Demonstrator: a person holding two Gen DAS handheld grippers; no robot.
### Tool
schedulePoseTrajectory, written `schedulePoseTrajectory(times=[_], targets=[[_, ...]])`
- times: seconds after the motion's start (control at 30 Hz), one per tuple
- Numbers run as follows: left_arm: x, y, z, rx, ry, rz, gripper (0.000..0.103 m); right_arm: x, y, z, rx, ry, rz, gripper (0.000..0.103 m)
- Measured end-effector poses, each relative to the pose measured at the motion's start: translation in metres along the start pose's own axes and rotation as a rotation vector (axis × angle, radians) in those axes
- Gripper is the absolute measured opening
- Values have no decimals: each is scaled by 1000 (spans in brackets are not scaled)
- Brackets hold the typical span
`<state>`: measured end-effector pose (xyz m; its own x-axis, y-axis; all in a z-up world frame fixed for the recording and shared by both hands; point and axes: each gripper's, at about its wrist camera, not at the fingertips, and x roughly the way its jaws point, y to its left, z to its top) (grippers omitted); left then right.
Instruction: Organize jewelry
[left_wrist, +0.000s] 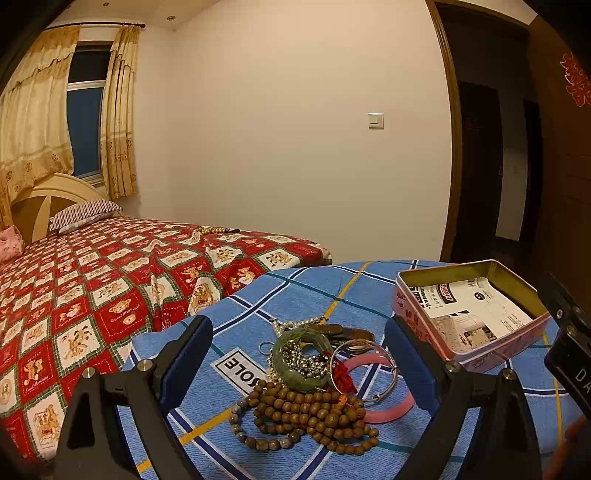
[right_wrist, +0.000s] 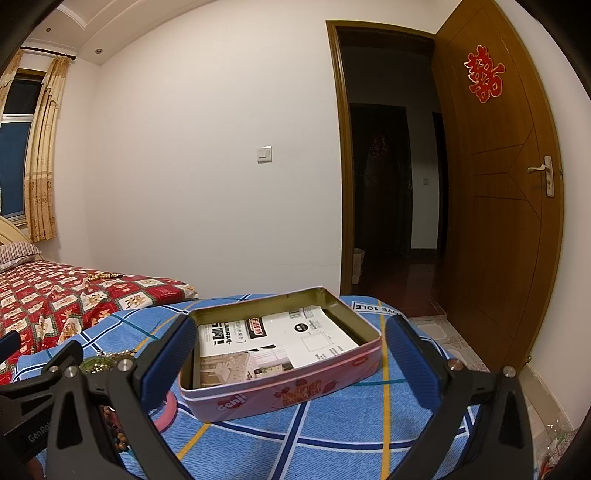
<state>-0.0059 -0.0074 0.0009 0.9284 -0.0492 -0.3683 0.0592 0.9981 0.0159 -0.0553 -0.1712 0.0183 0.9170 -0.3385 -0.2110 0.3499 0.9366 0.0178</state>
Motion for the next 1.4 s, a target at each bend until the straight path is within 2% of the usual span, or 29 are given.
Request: schedulePoseTrajectory(times=[1.4], targets=[[0,1,0,1,-4,0,94,1,-1,-2,2,0,-3,103]])
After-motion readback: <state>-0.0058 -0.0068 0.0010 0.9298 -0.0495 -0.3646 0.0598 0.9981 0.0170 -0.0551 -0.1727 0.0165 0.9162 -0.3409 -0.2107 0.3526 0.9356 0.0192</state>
